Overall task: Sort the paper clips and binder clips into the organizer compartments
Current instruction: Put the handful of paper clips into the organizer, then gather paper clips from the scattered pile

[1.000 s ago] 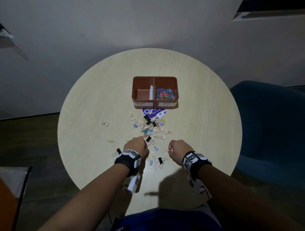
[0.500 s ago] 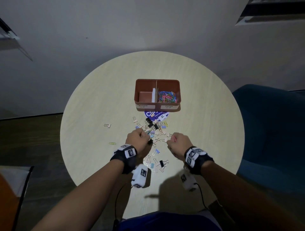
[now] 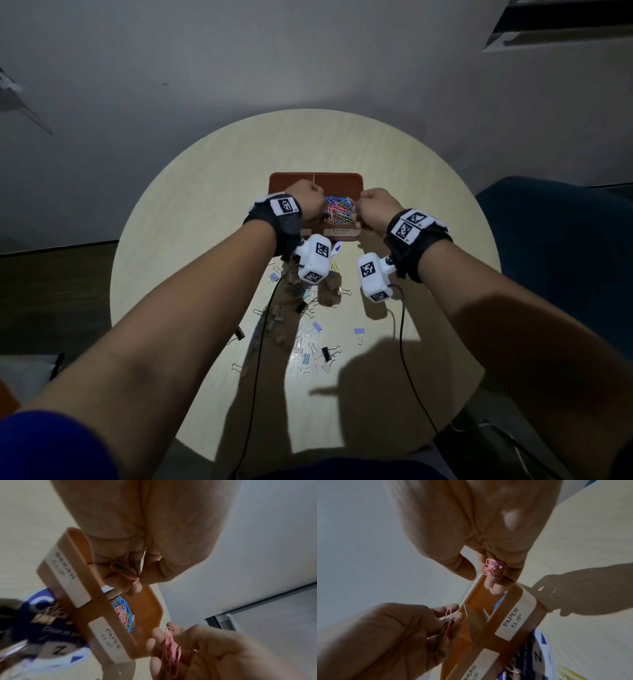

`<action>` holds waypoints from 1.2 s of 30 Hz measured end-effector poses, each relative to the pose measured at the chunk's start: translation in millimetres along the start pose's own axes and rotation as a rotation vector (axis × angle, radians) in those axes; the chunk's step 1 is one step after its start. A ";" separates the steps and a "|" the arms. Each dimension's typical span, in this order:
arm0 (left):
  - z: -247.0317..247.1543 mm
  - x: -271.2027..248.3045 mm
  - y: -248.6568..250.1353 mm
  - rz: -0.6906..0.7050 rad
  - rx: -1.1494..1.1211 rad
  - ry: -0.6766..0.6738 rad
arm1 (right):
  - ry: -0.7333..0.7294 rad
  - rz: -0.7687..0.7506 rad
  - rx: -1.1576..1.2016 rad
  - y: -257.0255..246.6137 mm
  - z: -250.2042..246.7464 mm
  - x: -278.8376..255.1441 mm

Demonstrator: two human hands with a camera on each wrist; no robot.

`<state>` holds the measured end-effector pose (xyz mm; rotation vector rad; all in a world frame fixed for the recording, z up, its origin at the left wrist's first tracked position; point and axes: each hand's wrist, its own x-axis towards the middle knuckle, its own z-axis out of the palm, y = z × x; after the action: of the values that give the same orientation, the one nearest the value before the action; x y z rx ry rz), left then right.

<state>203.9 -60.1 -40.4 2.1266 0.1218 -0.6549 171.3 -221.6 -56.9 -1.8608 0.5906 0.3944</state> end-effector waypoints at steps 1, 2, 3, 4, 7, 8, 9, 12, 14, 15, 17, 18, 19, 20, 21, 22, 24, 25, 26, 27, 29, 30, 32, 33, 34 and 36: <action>-1.6 3.4 5.2 0.001 0.035 0.000 | 0.016 -0.007 -0.009 -2.5 0.0 6.2; -2.1 6.3 9.9 0.006 0.069 0.014 | 0.040 -0.026 -0.029 -1.5 1.0 15.2; -2.1 7.1 14.6 0.015 0.106 0.027 | 0.058 -0.039 -0.040 -3.3 1.8 16.6; -1.5 7.5 18.2 0.032 0.141 0.034 | 0.061 -0.059 -0.060 -2.7 2.9 20.0; 4.9 7.0 19.7 0.090 0.172 0.042 | 0.017 -0.136 -0.121 -4.1 5.3 16.5; 5.9 5.7 17.7 0.101 0.145 0.047 | 0.007 -0.165 -0.116 -1.2 6.4 17.0; 6.2 3.8 15.0 0.114 0.117 0.062 | 0.014 -0.183 -0.097 0.9 6.6 12.9; 1.3 -4.8 -4.2 0.127 -0.052 0.133 | 0.103 -0.222 0.017 11.7 9.6 -6.7; -6.5 -15.0 -25.1 0.136 -0.169 0.168 | 0.093 -0.201 0.105 26.0 12.6 -24.4; -11.0 -22.0 -39.2 0.137 -0.185 0.181 | 0.064 -0.179 0.133 35.7 15.6 -32.9; -21.8 -38.3 -71.2 0.119 -0.143 0.220 | 0.012 -0.142 0.176 59.8 25.0 -44.2; -25.7 -46.3 -90.6 0.091 -0.128 0.238 | -0.008 -0.126 0.169 73.6 30.9 -48.1; -28.9 -56.5 -108.5 0.055 -0.132 0.256 | -0.025 -0.108 0.133 84.9 37.0 -53.2; -31.1 -66.0 -126.8 -0.003 -0.136 0.281 | -0.039 -0.103 0.085 95.9 43.6 -56.3; -32.9 -77.1 -145.1 -0.065 -0.136 0.317 | -0.052 -0.107 0.009 105.5 49.6 -61.1; -34.2 -89.4 -160.9 -0.131 -0.114 0.363 | -0.053 -0.126 -0.076 115.3 54.6 -64.2; -38.1 -107.9 -192.8 -0.207 -0.001 0.421 | -0.035 -0.144 -0.242 129.0 60.9 -69.2; -41.2 -113.3 -207.4 -0.203 0.063 0.409 | -0.019 -0.149 -0.295 133.5 62.9 -70.8; -44.9 -116.3 -220.7 -0.189 0.119 0.382 | -0.002 -0.162 -0.329 137.6 64.7 -71.0; -48.2 -118.6 -232.6 -0.174 0.164 0.351 | 0.013 -0.173 -0.353 139.4 66.4 -71.9; -52.6 -124.2 -249.6 -0.138 0.224 0.295 | 0.027 -0.175 -0.393 140.3 68.9 -72.3; -52.9 -127.2 -254.4 -0.108 0.253 0.267 | 0.024 -0.161 -0.406 140.2 69.5 -72.4; -53.4 -129.0 -261.5 -0.019 0.313 0.192 | 0.010 -0.130 -0.421 139.8 70.9 -72.9; -53.4 -127.6 -264.3 0.025 0.340 0.156 | 0.008 -0.118 -0.418 139.6 71.7 -73.0; -53.6 -125.0 -265.6 0.050 0.378 0.130 | 0.013 -0.105 -0.406 139.8 72.6 -72.7; -51.9 -121.4 -266.4 0.088 0.465 0.112 | 0.023 -0.074 -0.368 139.1 74.5 -72.9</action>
<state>36.8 160.0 -150.2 2.6001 -0.0706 -0.5488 32.7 -176.3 -151.6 -2.2340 0.4855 0.4561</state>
